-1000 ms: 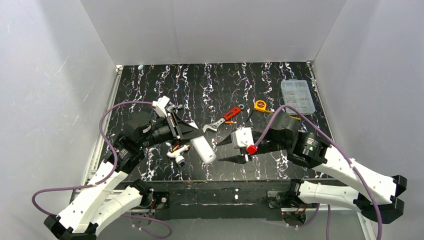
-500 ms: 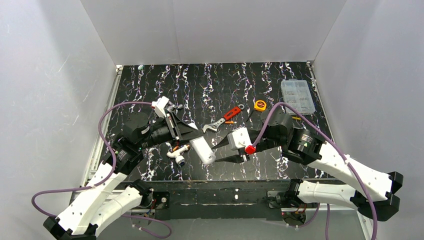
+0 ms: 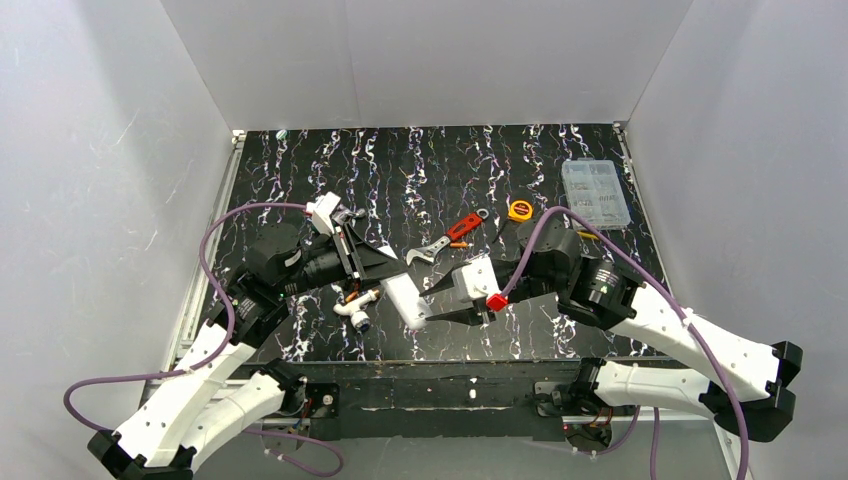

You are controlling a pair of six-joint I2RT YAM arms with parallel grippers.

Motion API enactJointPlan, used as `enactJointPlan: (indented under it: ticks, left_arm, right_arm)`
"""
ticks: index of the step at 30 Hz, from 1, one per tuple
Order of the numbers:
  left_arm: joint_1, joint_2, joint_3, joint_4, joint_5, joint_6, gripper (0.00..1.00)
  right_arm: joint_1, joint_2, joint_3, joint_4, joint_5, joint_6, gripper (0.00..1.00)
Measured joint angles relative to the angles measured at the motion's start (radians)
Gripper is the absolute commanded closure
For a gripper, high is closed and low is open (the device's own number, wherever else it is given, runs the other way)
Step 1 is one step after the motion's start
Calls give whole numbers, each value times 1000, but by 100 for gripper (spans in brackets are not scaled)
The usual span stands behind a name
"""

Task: Load the batteries into the remote control
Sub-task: Remove the battery cover from the remote control.

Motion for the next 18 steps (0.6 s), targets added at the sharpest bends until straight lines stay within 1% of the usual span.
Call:
enactJointPlan:
  ticks: [18]
  left_arm:
    - [0, 6, -5, 5, 3, -7, 100]
  right_arm:
    - [0, 11, 0, 22, -26, -6, 54]
